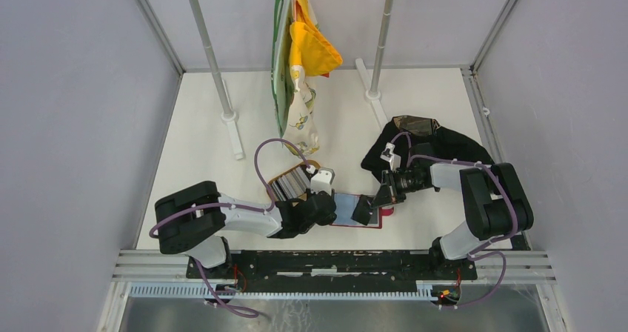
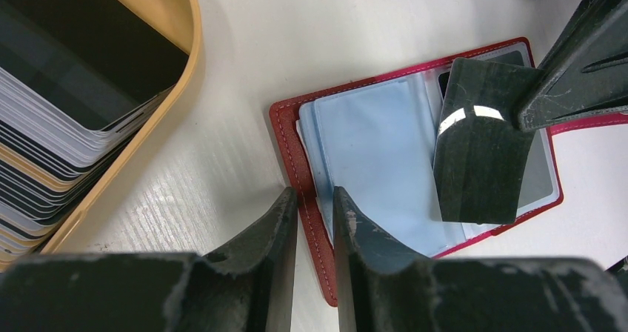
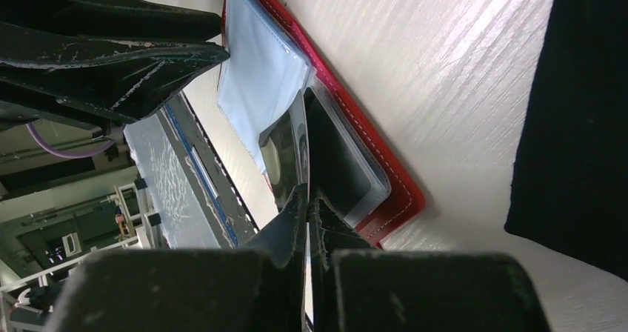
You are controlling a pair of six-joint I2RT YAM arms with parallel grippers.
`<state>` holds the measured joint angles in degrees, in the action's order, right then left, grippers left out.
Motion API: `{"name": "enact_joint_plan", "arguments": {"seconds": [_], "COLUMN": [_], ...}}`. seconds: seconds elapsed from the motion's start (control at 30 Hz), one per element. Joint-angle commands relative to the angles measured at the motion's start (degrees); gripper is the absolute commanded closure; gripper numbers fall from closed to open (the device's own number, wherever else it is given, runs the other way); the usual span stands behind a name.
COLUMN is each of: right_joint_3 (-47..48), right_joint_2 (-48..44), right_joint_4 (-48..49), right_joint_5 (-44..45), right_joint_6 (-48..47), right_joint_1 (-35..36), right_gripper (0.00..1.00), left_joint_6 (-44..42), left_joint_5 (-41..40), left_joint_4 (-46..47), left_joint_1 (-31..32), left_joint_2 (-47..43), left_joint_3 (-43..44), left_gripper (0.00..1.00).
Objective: Put the credit cards into the card holder
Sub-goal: Insert the credit card into the card holder.
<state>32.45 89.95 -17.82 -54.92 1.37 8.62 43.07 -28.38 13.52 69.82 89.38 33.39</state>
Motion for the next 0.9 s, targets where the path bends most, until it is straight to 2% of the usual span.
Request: {"name": "enact_joint_plan", "arguments": {"seconds": [0.0, 0.87], "right_joint_3": [0.0, 5.7], "right_joint_2": [0.4, 9.8], "right_joint_4": [0.7, -3.0], "right_joint_5": [2.3, -1.2], "right_joint_6": [1.7, 3.4], "right_joint_1": [0.5, 3.3], "right_gripper": [1.00, 0.98], "left_joint_6": [0.6, -2.3], "left_joint_5": [0.5, 4.7], "left_joint_4": [-2.2, 1.7], "left_joint_1": [-0.1, -0.1], "left_joint_2": [-0.3, 0.8], "left_joint_3": [0.6, 1.2], "left_gripper": [0.71, 0.72]}}
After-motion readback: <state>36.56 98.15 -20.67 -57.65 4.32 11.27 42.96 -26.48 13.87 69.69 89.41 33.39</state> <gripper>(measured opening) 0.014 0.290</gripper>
